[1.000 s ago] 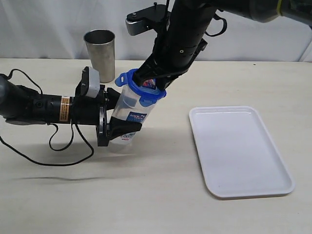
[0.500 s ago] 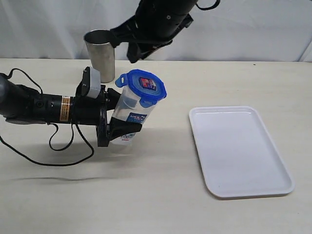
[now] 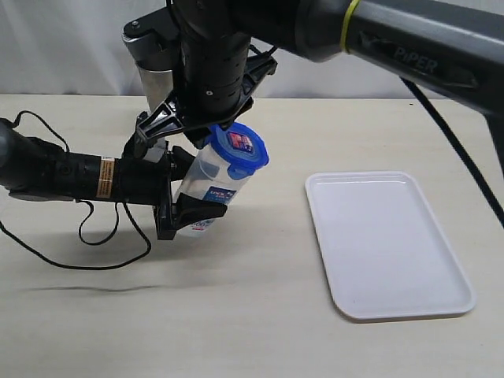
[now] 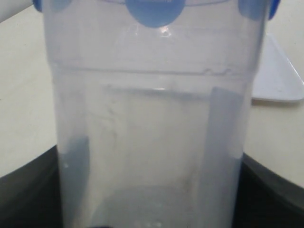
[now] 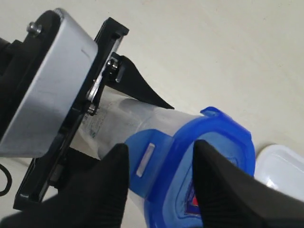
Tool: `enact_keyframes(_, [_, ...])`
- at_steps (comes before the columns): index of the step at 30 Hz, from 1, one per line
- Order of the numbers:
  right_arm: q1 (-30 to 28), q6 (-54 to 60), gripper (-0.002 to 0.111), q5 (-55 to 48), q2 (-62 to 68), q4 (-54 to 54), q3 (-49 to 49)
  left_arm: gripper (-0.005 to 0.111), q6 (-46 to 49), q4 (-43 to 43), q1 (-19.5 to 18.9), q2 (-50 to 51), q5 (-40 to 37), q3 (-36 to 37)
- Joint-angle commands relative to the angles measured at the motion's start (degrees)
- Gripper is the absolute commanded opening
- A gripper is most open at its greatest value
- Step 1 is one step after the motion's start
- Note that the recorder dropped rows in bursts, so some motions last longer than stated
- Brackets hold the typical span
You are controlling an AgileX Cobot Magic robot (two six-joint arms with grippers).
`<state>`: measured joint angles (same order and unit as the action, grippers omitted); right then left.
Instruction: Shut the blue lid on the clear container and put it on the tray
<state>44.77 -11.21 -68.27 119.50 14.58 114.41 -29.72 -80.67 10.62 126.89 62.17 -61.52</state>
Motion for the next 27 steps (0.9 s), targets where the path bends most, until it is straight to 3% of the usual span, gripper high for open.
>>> enact_keyframes(1, [-0.14,0.00,0.034,-1.04,0.89,-0.30,0.20,0.000,-0.47,0.80,0.03,-1.07,2.39,0.04])
enact_keyframes(5, [-0.14,1.34,0.026,-1.69,2.65,-3.08,0.20,0.000,-0.47,1.01,0.03,-1.07,2.39,0.04])
enact_keyframes(19, [0.18,1.95,0.026,-1.69,7.17,-2.72,0.20,0.000,-0.47,1.77,0.03,-1.07,5.05,0.04])
enact_keyframes(27, [3.80,2.04,0.026,-1.69,7.92,4.86,0.20,0.000,-0.47,1.89,0.03,-1.07,5.05,0.04])
